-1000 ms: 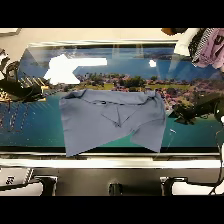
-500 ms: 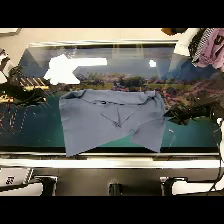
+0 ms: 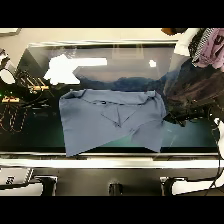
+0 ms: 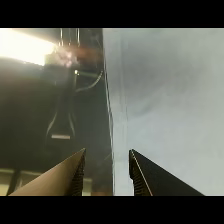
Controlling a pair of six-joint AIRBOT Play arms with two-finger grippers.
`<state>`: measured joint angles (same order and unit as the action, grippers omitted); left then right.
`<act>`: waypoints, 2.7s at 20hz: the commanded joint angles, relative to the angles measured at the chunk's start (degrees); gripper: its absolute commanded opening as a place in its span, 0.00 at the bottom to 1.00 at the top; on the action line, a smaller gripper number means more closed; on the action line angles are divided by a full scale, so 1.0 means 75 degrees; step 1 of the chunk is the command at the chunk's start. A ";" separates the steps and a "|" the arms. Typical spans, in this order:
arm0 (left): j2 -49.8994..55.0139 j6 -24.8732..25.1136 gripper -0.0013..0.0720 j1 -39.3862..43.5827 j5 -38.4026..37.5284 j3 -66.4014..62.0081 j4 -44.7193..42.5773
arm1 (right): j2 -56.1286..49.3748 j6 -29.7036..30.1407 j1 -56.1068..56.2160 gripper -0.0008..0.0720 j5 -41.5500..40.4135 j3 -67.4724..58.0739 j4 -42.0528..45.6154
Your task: Fold the clothes and pants, and hang the long-sleeved shirts on hangers.
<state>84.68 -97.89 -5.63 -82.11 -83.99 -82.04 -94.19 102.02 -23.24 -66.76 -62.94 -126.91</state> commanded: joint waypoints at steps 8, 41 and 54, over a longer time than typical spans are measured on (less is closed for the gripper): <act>-0.3127 -0.1037 0.44 -0.0673 0.0801 0.5482 0.0466 | 0.0248 0.0032 -0.0003 0.05 -0.0294 -0.0003 0.0105; -0.3614 0.0396 0.43 -0.0356 0.2498 0.8705 0.3861 | 0.0259 -0.0175 -0.0003 0.05 -0.0341 -0.0003 0.0067; -0.3640 0.0691 0.03 -0.0318 0.3555 0.6339 0.3882 | 0.1457 0.0487 0.1626 0.05 0.0918 -0.0565 -0.0848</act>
<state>57.36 -93.30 -8.03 -59.51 -28.69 -53.17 -86.52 105.43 -16.56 -67.11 -64.49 -131.92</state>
